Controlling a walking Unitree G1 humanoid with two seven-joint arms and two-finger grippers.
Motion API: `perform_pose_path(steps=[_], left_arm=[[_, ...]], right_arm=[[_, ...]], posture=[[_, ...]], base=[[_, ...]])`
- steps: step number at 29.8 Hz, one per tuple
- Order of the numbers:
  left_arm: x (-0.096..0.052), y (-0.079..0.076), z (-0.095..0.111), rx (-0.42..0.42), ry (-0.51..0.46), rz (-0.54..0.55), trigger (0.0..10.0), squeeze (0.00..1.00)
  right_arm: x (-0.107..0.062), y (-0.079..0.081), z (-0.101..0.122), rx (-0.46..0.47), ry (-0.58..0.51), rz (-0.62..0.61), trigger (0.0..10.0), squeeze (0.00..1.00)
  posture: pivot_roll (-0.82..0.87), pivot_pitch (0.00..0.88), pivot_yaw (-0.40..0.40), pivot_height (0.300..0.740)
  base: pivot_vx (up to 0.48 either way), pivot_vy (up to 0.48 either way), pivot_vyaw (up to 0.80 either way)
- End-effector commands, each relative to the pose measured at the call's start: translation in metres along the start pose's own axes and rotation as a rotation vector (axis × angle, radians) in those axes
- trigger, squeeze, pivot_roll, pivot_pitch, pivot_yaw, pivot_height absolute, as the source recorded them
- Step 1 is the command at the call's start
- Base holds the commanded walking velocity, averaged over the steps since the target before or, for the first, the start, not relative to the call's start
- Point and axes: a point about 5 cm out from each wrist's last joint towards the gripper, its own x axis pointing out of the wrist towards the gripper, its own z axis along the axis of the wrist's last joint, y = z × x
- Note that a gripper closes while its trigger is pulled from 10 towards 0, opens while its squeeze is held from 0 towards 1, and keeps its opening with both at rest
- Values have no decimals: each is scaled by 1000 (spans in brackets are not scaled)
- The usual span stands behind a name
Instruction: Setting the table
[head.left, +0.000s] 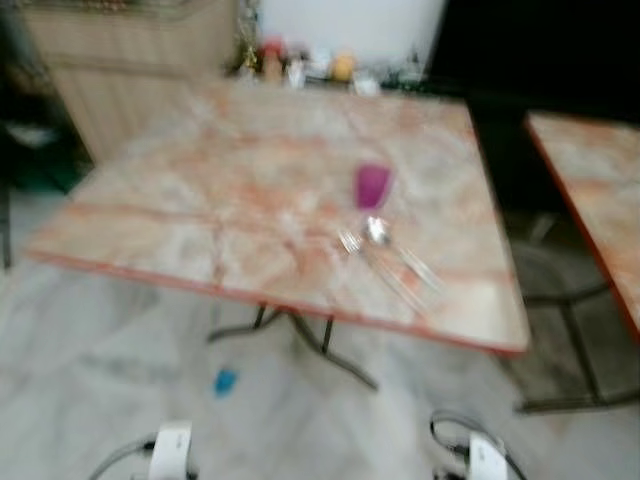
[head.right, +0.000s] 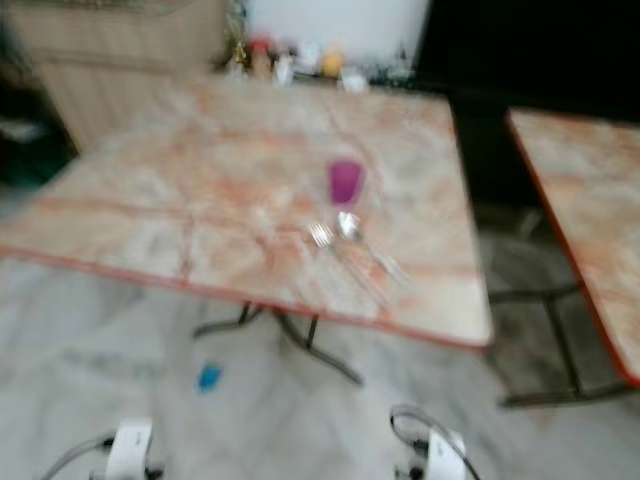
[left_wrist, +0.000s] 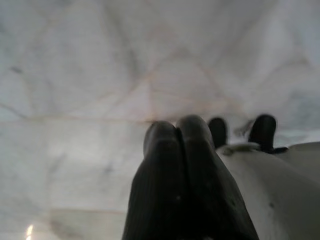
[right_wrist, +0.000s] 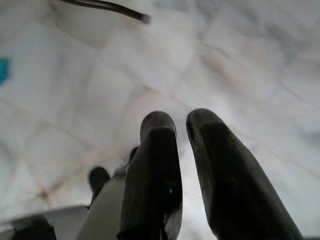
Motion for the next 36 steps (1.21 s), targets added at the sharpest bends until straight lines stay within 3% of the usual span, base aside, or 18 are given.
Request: perform_pose_path(steps=[1, 5, 12, 21, 31, 36], left_arm=[[0, -1, -3, 0, 18, -1, 10000, 0], [0, -1, -3, 3, 18, 0, 10000, 0], [0, -2, -1, 10, -3, -1, 10000, 0], [0, -2, 2, 12, -15, -2, 10000, 0], [1, -5, 3, 23, -18, -12, 10000, 0], [1, -6, 4, 31, -22, -15, 10000, 0]], right_arm=[[-2, -3, -8, 11, 21, -9, 10000, 0], [-2, -3, -8, 11, 21, -8, 10000, 0], [-1, -1, -6, 11, 6, 1, 10000, 0], [1, 7, 20, -8, -147, 53, 10000, 0], [-5, -9, 34, 26, -309, 10, 10000, 0], [-10, -15, 33, -3, -363, -3, 10000, 0]], posture=[[57, 41, -14, 740], [57, 40, -15, 740], [54, 39, -15, 740], [40, 37, -19, 740], [26, 17, -24, 740], [32, 9, -30, 740]], base=[[0, 435, 0], [0, 413, 0], [0, 0, 0], [0, 0, 0], [0, 0, 0], [0, 0, 0]])
